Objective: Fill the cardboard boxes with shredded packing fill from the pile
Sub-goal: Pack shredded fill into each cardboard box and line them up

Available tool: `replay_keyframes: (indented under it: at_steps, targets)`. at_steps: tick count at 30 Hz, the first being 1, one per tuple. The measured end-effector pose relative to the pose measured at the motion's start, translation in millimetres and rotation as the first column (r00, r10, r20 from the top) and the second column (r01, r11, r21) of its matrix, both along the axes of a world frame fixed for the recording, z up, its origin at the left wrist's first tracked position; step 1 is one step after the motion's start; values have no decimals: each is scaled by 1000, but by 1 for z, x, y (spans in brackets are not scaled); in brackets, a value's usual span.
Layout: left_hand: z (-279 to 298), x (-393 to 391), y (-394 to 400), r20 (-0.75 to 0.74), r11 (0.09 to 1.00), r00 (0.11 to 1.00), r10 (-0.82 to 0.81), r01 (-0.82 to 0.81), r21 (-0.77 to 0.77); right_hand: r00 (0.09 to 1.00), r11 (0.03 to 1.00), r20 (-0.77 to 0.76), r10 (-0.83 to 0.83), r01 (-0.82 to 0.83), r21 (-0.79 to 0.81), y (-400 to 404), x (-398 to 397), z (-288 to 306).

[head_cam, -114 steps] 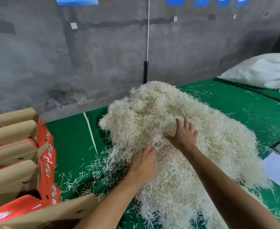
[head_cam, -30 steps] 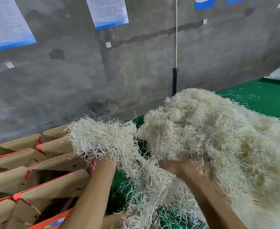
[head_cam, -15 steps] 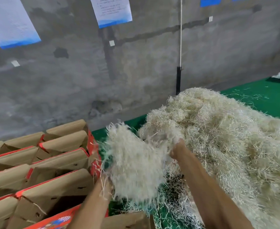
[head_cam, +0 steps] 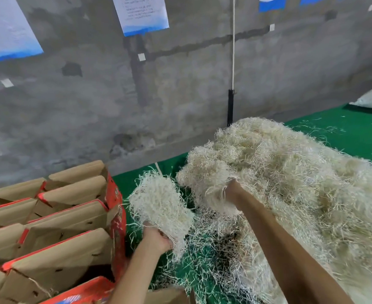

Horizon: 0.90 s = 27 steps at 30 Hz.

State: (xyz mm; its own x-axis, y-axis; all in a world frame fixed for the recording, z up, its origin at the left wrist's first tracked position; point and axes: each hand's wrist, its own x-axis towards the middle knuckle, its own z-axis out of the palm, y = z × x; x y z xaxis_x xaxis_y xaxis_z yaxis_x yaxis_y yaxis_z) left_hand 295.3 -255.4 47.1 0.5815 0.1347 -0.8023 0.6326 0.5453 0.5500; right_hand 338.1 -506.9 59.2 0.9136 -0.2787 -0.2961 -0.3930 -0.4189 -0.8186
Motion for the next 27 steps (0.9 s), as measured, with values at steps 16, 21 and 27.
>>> replay_keyframes:
  at_steps: [16, 21, 27]
  targets:
    - [11, -24, 24, 312, 994, 950, -3, 36, -101, 908, 896, 140, 394, -345, -279, 58, -34, 49]
    - [33, -62, 40, 276, 992, 957, -89, 109, -59, 853, 871, 221, 473, -491, 32, 147, -85, 25]
    - [40, -104, 89, 416, 892, 851, -319, 121, 436, 929, 955, 369, 23, -130, 268, 209, -111, 31]
